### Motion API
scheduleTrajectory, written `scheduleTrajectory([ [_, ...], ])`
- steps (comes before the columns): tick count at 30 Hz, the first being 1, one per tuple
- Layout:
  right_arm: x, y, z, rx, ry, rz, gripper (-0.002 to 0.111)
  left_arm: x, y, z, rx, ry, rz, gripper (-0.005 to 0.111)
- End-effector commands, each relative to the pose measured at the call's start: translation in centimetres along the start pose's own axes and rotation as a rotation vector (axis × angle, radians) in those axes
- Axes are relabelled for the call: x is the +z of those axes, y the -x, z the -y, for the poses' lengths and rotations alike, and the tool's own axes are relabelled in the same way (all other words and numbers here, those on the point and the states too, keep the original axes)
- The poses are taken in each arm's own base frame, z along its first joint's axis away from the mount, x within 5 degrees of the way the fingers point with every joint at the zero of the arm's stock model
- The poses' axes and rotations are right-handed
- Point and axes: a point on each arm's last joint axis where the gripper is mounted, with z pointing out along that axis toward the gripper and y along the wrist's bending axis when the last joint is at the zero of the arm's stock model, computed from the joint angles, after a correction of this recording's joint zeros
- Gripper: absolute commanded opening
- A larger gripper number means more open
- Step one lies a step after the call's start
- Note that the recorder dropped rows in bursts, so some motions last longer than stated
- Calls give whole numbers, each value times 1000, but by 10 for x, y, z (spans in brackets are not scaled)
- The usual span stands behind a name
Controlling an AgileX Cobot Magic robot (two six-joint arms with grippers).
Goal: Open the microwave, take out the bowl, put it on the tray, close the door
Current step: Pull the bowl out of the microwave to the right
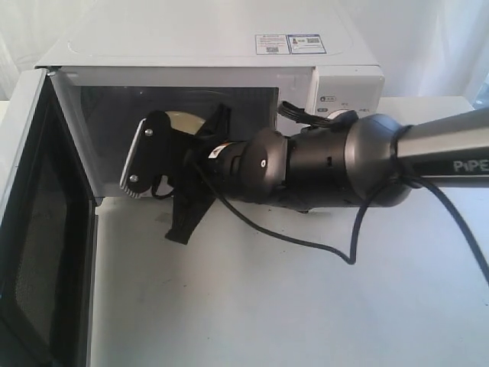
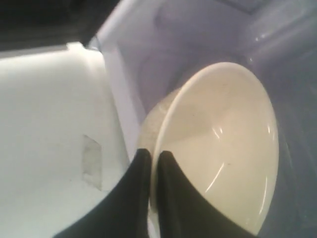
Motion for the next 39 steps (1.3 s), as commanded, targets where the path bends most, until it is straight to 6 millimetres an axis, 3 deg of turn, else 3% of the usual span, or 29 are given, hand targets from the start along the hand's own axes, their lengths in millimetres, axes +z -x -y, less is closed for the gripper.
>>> scheduleTrajectory([
  [1, -22, 21, -12, -42, 42, 58, 0, 0, -1, 0, -6, -2, 0, 0],
  [8, -58, 32, -28, -43, 153, 94, 0, 0, -1, 0, -6, -2, 0, 0],
  [19, -114, 23, -37, 29, 307, 76, 0, 0, -1, 0, -6, -2, 0, 0],
  [22, -124, 12, -40, 12, 340, -21, 0, 0, -1, 0, -6, -2, 0, 0],
  [30, -137, -31, -33, -40, 265, -473, 0, 0, -1, 0, -6, -2, 0, 0],
  [34, -141, -43, -32, -1, 231, -505, 0, 0, -1, 0, -6, -2, 0, 0],
  [39, -153, -60, -12, 114, 96, -541, 0, 0, -1, 0, -6, -2, 0, 0],
])
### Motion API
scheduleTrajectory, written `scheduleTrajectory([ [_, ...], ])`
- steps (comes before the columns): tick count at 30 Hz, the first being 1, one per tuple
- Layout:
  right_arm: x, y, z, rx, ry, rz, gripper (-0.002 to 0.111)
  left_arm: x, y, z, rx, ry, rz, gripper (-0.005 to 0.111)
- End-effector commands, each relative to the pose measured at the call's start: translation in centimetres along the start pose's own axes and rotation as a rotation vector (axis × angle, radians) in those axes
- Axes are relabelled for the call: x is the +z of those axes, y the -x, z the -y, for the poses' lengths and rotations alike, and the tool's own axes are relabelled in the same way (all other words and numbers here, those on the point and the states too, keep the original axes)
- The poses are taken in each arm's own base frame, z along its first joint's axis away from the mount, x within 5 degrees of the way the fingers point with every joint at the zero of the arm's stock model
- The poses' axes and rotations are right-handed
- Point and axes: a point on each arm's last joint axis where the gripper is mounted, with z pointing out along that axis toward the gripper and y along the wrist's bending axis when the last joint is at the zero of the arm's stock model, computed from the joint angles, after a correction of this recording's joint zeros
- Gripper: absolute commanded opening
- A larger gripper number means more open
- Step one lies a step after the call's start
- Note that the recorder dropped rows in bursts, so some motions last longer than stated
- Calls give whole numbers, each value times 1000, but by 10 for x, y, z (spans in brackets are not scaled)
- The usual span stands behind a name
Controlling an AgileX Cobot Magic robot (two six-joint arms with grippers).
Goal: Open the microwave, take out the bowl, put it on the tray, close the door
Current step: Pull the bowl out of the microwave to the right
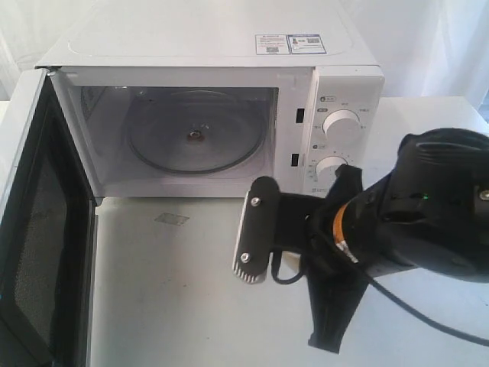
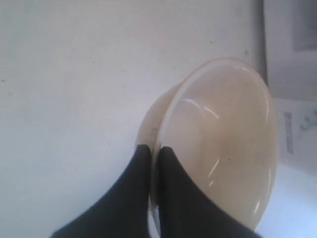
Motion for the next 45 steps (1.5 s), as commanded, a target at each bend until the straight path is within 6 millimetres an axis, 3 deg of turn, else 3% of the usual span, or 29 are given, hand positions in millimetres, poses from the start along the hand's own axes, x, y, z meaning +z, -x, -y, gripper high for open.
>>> scheduleTrajectory([
  [1, -5, -20, 19, 119, -96, -20, 0, 0, -1, 0, -6, -2, 0, 0],
  [4, 3, -45, 35, 237, -162, -41, 0, 0, -1, 0, -6, -2, 0, 0],
  [10, 11, -64, 56, 343, -226, 9, 0, 0, -1, 0, -6, -2, 0, 0],
  [15, 33, -79, 65, 389, -210, -35, 0, 0, -1, 0, -6, -2, 0, 0],
  [31, 69, -85, 60, 319, -148, -123, 0, 0, -1, 0, -6, -2, 0, 0],
  [39, 74, -84, 59, 317, -143, -122, 0, 0, -1, 0, -6, -2, 0, 0],
  [41, 74, -84, 59, 326, -140, -119, 5, 0, -1, 0, -6, -2, 0, 0],
  [45, 74, -84, 59, 334, -138, -118, 27, 0, -1, 0, -6, -2, 0, 0],
])
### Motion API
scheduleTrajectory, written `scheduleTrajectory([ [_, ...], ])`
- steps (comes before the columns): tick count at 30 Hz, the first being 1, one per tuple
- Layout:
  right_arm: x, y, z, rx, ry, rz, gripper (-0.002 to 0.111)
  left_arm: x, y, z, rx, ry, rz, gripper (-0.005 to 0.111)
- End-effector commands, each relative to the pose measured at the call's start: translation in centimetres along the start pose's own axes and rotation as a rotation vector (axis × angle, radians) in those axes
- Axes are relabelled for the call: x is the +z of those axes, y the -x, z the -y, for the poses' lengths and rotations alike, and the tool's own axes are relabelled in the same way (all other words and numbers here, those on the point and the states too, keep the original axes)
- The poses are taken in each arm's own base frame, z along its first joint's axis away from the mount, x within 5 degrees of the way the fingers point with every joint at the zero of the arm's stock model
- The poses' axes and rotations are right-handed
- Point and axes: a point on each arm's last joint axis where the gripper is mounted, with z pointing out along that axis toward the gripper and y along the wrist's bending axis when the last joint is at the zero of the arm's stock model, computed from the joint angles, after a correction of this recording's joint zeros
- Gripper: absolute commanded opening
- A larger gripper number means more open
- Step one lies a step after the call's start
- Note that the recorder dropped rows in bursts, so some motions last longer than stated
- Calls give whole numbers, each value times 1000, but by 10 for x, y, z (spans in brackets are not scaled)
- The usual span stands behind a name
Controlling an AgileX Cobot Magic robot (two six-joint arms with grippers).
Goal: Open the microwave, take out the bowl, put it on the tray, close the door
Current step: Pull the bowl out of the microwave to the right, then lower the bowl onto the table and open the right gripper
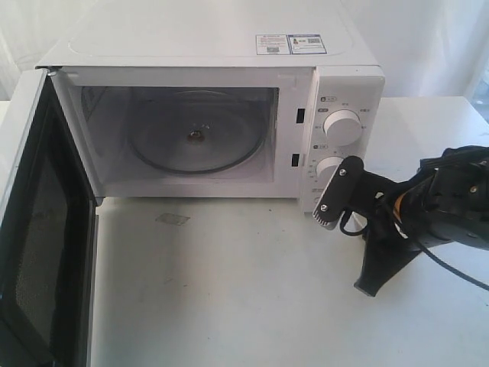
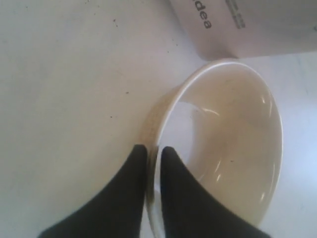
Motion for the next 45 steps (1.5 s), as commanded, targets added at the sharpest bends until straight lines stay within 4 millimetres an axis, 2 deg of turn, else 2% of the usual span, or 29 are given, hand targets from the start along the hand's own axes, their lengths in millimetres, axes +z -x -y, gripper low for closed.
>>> scheduleTrajectory([
  [1, 1, -1, 1, 32, 5, 3, 32, 0, -1, 0, -6, -2, 0, 0],
  [4, 1, 0, 0, 44, 10, 12, 43, 0, -1, 0, -6, -2, 0, 0],
  [12, -3, 1, 1, 45, 4, 26, 46, 0, -1, 0, -6, -2, 0, 0],
  [18, -31, 9, 5, 57, -33, 128, 46, 0, -1, 0, -6, -2, 0, 0],
  [24, -70, 13, 12, 90, -93, 260, 46, 0, -1, 0, -6, -2, 0, 0],
  [29, -117, 16, 12, 120, -137, 445, 46, 0, -1, 0, -6, -2, 0, 0],
  [33, -161, 17, 8, 272, -94, 675, 46, 0, -1, 0, -6, -2, 0, 0],
  [34, -176, 15, 6, 346, -61, 752, 46, 0, -1, 0, -6, -2, 0, 0],
  [38, -215, 2, 0, 502, 43, 919, 43, 0, -1, 0, -6, -2, 0, 0],
  [41, -235, -10, -3, 577, 109, 991, 36, 0, -1, 0, -6, -2, 0, 0],
  [45, -249, -24, -10, 637, 199, 1002, 14, 0, -1, 0, -6, -2, 0, 0],
])
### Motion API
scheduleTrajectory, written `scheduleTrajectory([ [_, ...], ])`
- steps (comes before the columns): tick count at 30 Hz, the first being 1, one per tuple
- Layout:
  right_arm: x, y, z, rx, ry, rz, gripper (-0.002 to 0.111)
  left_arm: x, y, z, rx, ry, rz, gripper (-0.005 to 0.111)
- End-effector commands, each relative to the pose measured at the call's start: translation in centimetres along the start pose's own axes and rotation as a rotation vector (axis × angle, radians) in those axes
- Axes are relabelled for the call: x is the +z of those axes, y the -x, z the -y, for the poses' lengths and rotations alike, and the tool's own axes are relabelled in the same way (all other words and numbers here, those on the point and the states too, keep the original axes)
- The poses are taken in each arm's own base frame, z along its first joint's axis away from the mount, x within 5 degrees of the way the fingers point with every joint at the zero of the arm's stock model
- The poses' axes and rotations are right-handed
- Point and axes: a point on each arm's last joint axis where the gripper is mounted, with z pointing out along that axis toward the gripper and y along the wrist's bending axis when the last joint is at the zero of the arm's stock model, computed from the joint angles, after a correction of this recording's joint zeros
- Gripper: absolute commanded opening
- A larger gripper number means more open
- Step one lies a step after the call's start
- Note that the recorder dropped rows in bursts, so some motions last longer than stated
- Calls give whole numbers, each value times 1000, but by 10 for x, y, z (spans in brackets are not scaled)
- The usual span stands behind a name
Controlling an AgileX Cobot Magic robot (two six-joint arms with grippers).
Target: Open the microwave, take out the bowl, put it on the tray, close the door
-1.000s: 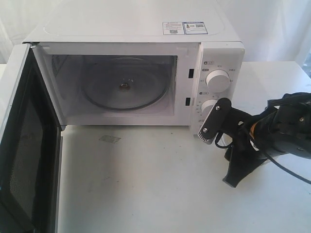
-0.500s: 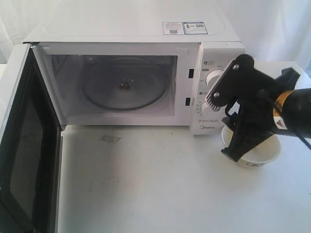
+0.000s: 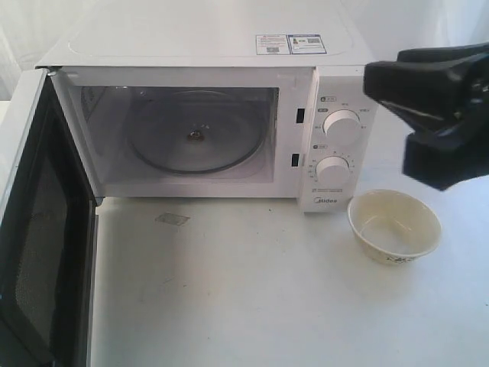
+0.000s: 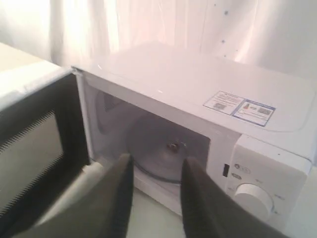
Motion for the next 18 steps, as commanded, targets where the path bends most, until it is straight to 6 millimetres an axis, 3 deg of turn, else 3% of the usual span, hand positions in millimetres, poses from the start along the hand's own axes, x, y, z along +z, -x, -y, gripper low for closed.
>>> scheduleTrajectory([
  [1, -21, -1, -6, 105, 54, -11, 8, 0, -1, 0, -6, -2, 0, 0],
  [3, -24, -9, -7, 106, 74, -21, 0, 0, -1, 0, -6, -2, 0, 0],
  [18, -16, -100, -21, 300, 197, -154, 0, 0, -1, 0, -6, -2, 0, 0],
])
